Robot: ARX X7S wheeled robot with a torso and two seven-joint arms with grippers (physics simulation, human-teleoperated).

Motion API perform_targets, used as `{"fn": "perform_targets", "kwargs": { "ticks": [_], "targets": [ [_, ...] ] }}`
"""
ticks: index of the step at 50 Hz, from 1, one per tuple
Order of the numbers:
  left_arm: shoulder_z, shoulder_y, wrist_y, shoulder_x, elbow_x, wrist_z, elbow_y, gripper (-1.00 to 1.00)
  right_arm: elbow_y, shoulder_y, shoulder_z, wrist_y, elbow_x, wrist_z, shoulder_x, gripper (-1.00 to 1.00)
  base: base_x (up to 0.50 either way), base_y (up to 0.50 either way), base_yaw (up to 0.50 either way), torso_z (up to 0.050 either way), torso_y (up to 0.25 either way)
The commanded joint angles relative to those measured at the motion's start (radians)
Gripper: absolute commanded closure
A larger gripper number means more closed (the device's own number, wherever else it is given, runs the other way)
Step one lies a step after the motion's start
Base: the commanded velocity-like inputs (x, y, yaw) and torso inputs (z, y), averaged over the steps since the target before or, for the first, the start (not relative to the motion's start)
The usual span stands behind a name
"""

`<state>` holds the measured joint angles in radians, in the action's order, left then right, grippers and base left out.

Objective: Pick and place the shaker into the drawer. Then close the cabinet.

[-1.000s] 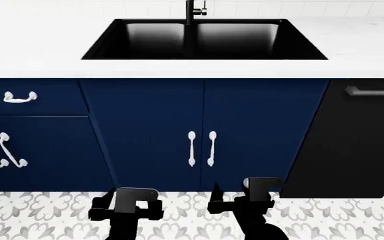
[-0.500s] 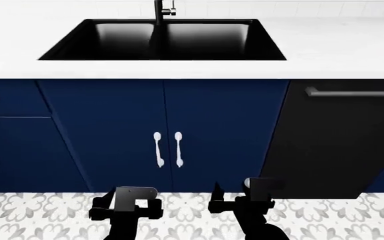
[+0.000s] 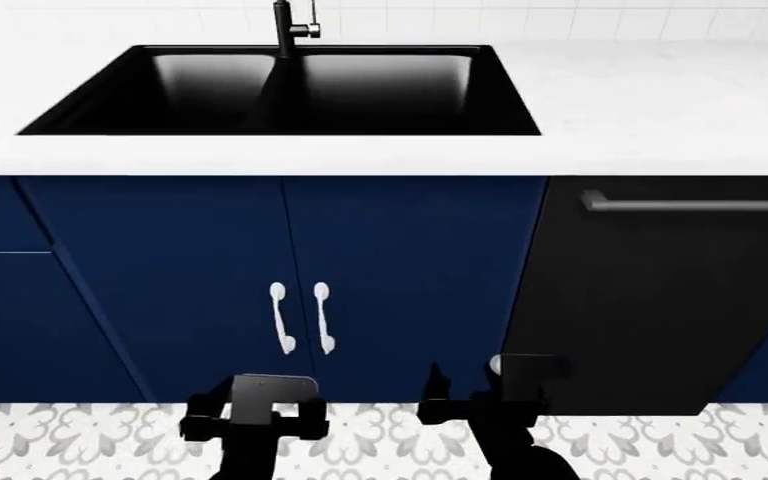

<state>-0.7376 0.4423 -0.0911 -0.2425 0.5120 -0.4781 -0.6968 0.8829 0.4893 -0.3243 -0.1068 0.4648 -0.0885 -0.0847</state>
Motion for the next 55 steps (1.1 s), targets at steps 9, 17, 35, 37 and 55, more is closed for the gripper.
{"fn": "perform_targets", "kwargs": {
  "ticks": [9,17,35,37,55],
  "targets": [
    [0.631,-0.18,0.226,0.218,-0.547,0.37,0.256,-1.0,-0.214,-0.077,0.254,0.106,-0.23,-0.064,0.059,-1.0,0.0,0.0,0.0,0.0,0.0],
    [0.783,0.035,0.764,0.086,-0.322,0.483,0.96,-1.0,-1.392,0.03,0.296,1.026,-0.118,0.062,-0.277,-1.0,0.0,0.0,0.0,0.0,0.0],
    [1.085,0.545,1.404,-0.074,-0.059,0.523,1.434,-1.0,-1.587,0.931,0.336,1.665,0.985,0.639,-0.717,-1.0,0.0,0.0,0.0,0.0,0.0],
    [1.114,0.564,1.419,-0.081,-0.054,0.519,1.45,-1.0,-1.575,0.981,0.308,1.659,1.026,0.672,-0.732,-1.0,0.0,0.0,0.0,0.0,0.0],
    [1.204,0.605,1.387,-0.12,-0.081,0.492,1.412,-1.0,-1.528,1.184,0.165,1.607,1.134,0.75,-0.772,-1.0,0.31,-0.01,0.0,0.0,0.0]
  ]
}}
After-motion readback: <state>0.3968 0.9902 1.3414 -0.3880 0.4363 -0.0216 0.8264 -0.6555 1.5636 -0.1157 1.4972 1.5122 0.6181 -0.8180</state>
